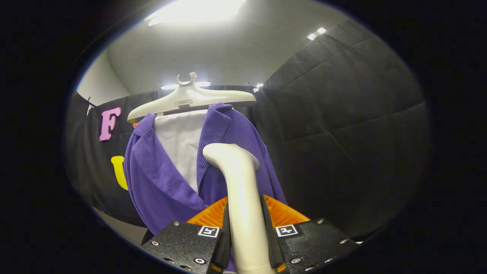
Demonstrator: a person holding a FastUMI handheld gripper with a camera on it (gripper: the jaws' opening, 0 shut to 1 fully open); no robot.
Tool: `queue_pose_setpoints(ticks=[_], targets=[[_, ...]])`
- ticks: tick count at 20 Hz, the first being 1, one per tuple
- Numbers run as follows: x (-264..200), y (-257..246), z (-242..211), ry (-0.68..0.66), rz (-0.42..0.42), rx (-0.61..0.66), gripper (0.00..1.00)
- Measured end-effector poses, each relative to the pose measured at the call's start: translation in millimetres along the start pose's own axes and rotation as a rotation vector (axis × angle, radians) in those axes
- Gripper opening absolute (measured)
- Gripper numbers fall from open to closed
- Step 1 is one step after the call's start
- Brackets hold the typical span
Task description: Iron the clothes twice with a garment steamer, once on the left side and once on the right side.
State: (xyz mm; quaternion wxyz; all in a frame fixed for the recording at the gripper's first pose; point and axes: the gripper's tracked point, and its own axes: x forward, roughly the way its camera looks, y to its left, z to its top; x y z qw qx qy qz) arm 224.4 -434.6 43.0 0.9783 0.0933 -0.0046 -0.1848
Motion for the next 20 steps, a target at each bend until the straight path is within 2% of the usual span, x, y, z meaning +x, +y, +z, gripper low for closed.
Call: queue_pose_setpoints(ticks=[20], targets=[[-27.1,-41.3,-96.3,0.185,-0.007,-0.027,0.39]])
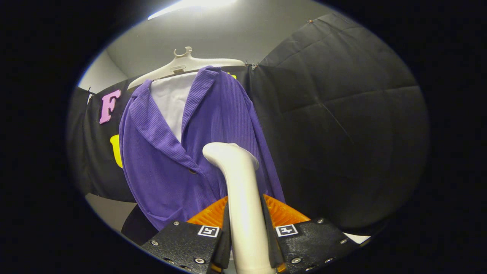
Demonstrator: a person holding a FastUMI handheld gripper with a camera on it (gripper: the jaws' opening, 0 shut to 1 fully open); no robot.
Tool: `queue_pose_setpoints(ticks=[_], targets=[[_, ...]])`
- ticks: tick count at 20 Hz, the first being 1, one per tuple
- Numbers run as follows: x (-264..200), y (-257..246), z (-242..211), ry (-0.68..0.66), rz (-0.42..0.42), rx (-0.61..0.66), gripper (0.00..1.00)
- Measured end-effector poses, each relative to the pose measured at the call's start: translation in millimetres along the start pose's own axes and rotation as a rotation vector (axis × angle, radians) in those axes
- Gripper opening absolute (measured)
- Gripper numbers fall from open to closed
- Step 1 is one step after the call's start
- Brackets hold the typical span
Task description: Iron the clothes twice with a garment steamer, once on the left side and once on the right side.
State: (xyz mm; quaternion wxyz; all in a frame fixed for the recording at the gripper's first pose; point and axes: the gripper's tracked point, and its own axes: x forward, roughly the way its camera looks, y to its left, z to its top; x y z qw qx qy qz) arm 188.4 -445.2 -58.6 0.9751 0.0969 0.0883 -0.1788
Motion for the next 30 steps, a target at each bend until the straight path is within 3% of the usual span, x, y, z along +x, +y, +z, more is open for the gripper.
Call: queue_pose_setpoints(ticks=[22,25,30], targets=[[-21.4,-33.2,-129.6,0.200,0.024,0.091,0.39],[-29.5,-36.2,-156.7,0.283,0.023,0.056,0.39],[-52.7,-17.7,-185.9,0.375,0.115,0.014,0.39]])
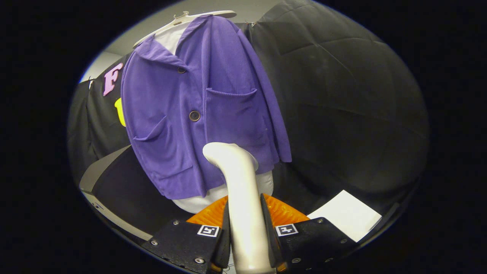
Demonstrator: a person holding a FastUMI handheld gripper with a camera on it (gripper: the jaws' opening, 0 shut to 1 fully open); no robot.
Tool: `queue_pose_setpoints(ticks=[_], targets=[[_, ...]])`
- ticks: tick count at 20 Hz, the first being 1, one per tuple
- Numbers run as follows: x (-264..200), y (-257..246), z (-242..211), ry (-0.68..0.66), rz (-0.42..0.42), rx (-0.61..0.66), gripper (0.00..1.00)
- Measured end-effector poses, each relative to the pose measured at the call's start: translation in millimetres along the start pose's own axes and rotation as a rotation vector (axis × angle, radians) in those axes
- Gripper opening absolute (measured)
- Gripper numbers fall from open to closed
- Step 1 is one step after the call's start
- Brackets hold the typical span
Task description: Iron the clothes twice with a garment steamer, once on the left side and once on the right side.
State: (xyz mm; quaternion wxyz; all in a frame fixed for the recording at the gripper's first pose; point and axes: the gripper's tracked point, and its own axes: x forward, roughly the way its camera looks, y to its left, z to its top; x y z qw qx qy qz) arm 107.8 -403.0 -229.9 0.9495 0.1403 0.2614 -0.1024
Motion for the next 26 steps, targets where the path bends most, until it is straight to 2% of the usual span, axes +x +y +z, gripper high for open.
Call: queue_pose_setpoints(ticks=[4,7,12,15,19,26], targets=[[-25.8,27.3,-5.7,0.008,0.096,-0.008,0.39],[-56.0,55.0,-2.7,0.011,0.199,-0.022,0.39],[-112.0,106.5,28.8,-0.074,0.326,-0.099,0.39],[-143.9,145.0,52.0,-0.152,0.348,-0.136,0.39],[-178.6,206.6,81.7,-0.274,0.359,-0.121,0.39],[-213.7,299.3,86.5,-0.404,0.313,-0.195,0.39]])
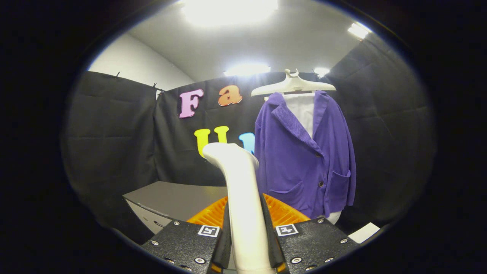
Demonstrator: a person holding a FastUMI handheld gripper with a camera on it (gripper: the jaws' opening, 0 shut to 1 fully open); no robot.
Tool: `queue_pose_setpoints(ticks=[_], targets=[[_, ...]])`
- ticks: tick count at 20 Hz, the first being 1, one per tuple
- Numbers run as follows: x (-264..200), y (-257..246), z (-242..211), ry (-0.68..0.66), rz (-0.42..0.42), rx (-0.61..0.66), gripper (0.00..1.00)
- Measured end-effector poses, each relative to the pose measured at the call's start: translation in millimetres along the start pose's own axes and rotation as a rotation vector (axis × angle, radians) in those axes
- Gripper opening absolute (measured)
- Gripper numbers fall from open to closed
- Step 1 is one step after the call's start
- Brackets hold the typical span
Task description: Iron the clothes twice with a garment steamer, once on the left side and once on the right side.
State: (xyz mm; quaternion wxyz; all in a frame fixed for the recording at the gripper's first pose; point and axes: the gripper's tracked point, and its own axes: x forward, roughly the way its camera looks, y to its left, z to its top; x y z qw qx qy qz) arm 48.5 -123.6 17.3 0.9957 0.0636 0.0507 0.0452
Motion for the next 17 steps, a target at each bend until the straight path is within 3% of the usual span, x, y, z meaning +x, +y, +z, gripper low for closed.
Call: queue_pose_setpoints(ticks=[7,17], targets=[[1.2,46.0,14.6,-0.058,-0.009,-0.046,0.39],[-20.2,48.0,27.6,-0.074,0.039,-0.060,0.40]])
